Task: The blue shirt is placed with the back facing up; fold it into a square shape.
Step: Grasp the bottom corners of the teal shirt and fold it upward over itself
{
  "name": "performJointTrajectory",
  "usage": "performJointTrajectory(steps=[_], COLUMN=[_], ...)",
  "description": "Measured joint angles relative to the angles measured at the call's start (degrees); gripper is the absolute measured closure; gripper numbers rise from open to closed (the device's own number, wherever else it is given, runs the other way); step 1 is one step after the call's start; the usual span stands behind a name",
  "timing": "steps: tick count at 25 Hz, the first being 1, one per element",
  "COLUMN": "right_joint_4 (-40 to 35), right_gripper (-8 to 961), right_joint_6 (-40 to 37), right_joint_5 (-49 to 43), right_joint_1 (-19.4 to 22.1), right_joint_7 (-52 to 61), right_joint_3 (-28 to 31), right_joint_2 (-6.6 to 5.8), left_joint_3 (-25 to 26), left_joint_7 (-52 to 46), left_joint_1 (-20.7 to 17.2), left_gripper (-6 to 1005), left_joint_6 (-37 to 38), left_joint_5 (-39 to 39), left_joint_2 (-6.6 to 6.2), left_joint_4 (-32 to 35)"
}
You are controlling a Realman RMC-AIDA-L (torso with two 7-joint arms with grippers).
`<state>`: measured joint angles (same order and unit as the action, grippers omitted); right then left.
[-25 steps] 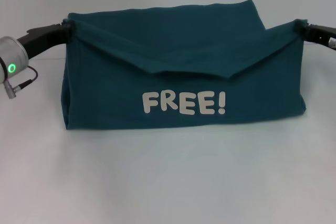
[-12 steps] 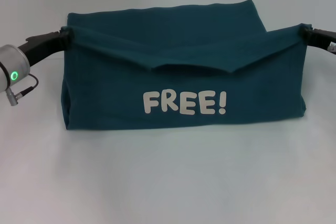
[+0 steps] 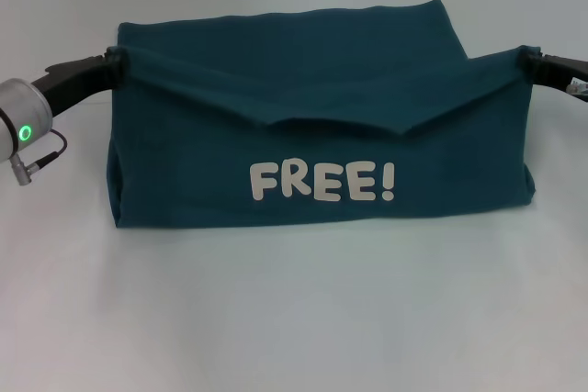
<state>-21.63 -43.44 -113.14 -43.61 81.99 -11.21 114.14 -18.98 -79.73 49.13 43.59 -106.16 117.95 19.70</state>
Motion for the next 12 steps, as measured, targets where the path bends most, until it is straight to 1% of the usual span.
performJointTrajectory(steps=[3,5,9,12], right_joint_4=[0.34,0.49,0.65,0.98], right_gripper=[782,776,764,755], right_joint_6=[0.45,0.78,2.77,4.34], right_joint_5=[0.04,0.06,0.06,0.06], right_joint_1=[-0.06,-0.07,-0.26,-0.69], right_joint_7=[0.04,0.04,-0.27,-1.81], right_joint_3=[-0.07,-0.07,-0.22,-1.17], right_joint_2=[0.02,0.26,0.91,1.23], left_joint_3=[0.00,-0.01,-0.07,-0.08], left_joint_7=[0.04,0.10,0.73,2.37], left_joint_1=[0.00,0.00,-0.17,-0.19], left_gripper=[979,978,978,978], left_joint_6=[0.02,0.06,-0.23,-1.81], left_joint_5=[0.00,-0.09,-0.20,-0.12], left_joint_2=[0.00,0.19,1.22,2.07], left_joint_4=[-0.29,-0.52,-0.50,-0.35])
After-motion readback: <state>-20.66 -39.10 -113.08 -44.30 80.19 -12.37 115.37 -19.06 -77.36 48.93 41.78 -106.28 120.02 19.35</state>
